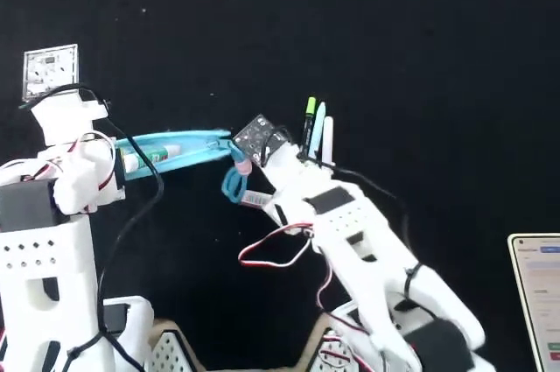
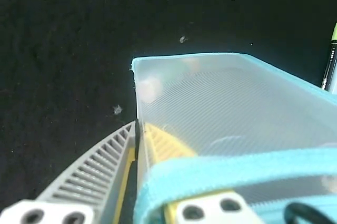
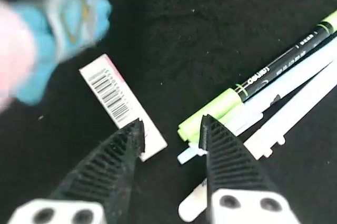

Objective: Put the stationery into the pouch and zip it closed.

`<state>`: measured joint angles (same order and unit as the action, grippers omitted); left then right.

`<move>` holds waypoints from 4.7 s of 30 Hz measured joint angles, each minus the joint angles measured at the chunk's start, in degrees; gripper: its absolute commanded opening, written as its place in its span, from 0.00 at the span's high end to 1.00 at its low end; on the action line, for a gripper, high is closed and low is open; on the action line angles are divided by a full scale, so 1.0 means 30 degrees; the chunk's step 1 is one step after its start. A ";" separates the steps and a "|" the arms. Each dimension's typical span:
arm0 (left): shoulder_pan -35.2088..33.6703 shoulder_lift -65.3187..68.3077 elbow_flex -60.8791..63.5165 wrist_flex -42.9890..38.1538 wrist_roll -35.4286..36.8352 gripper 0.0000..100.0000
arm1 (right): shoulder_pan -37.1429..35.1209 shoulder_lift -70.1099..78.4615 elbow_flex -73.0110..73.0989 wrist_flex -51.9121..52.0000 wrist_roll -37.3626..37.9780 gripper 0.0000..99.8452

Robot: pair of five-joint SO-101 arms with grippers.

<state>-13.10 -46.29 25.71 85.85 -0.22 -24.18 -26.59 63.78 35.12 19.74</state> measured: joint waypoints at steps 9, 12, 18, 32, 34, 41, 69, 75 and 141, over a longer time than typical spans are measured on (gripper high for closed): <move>-0.0088 0.0000 0.0000 0.0000 0.0000 0.97 | 0.0000 0.2842 -0.0762 -0.2198 0.1700 0.84; -0.0088 0.0000 0.0000 0.0000 0.0000 0.97 | 0.0000 0.3516 -0.1289 -0.2198 0.1817 0.84; -0.0088 0.0000 0.0000 0.0000 0.0000 0.97 | 0.0000 0.2637 -0.1553 -0.0703 0.1788 0.84; -0.0322 0.0000 0.0088 0.0000 -0.0059 0.97 | -0.2022 -0.1963 -0.0029 0.1846 0.0440 0.84; -0.0410 0.0000 0.0088 0.0000 -0.0088 0.97 | -0.2051 -0.1231 -0.0176 0.1846 0.0440 0.84; -0.0557 0.0029 0.0352 -0.0205 -0.0147 0.97 | -0.2051 0.2667 -0.1963 0.1700 0.0440 0.86; -0.0469 0.0029 0.0440 -0.0205 -0.0147 0.97 | 0.9670 -0.2901 -0.5773 1.0315 -0.0469 0.99; -0.0469 0.0029 0.0440 -0.0205 -0.0147 0.97 | 1.2132 0.1495 -0.5773 0.9026 -0.0234 0.94; -0.0469 0.0029 0.0440 -0.0147 -0.0147 0.97 | 0.4073 -0.5070 -1.5150 1.6088 -0.2696 0.99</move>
<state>-14.51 -46.20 27.03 85.41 -0.66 -11.96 -41.80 18.33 83.38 11.65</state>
